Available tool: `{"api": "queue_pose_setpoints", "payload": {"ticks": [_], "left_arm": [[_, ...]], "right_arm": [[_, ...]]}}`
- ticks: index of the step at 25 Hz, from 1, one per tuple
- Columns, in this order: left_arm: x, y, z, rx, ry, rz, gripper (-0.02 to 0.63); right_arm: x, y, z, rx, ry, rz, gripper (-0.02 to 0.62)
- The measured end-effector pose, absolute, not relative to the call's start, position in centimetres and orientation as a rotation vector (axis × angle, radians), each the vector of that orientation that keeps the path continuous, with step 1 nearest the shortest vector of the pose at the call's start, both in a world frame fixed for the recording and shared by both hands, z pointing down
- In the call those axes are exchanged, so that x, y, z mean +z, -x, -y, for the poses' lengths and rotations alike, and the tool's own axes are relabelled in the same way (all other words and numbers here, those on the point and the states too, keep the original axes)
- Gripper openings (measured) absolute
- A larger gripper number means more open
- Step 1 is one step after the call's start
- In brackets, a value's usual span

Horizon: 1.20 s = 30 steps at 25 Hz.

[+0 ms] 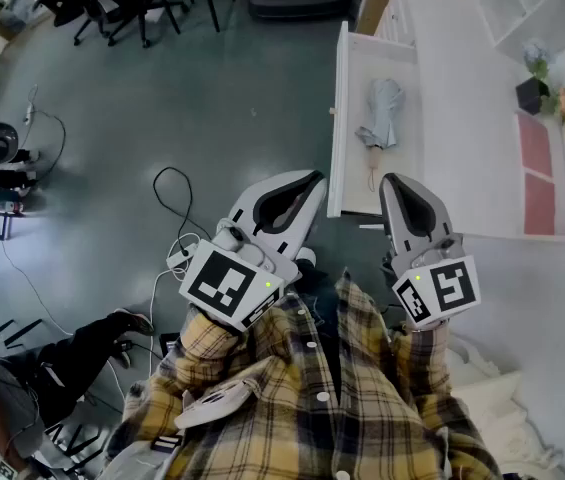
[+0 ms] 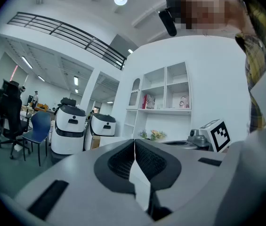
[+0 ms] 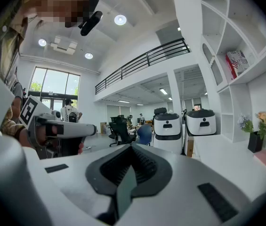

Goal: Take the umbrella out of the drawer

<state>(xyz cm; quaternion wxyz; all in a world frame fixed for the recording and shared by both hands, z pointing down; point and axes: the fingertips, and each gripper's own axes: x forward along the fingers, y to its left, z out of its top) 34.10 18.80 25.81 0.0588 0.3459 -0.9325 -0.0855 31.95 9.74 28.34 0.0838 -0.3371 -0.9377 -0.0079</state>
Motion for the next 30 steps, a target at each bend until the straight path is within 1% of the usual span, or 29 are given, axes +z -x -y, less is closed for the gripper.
{"api": "queue_pose_setpoints", "payload": {"ticks": [20,25,30], "left_arm": [[25.7,-35.2,-19.7,-0.231,-0.938,2.883,0.023],[26.0,-33.6,-20.6,-0.231,-0.937,2.883,0.023],[26.1,-30.3,-22.5,-0.23,-0.941,2.877,0.023]], "right_arm": [[28.4,-32.1,-11.2,0.008,1.128,2.763,0.017],[28.7,-30.5,-12.6,0.032,1.161,2.747,0.017],[29.0,-27.3,-14.7,0.044,1.17,2.736,0.017]]}}
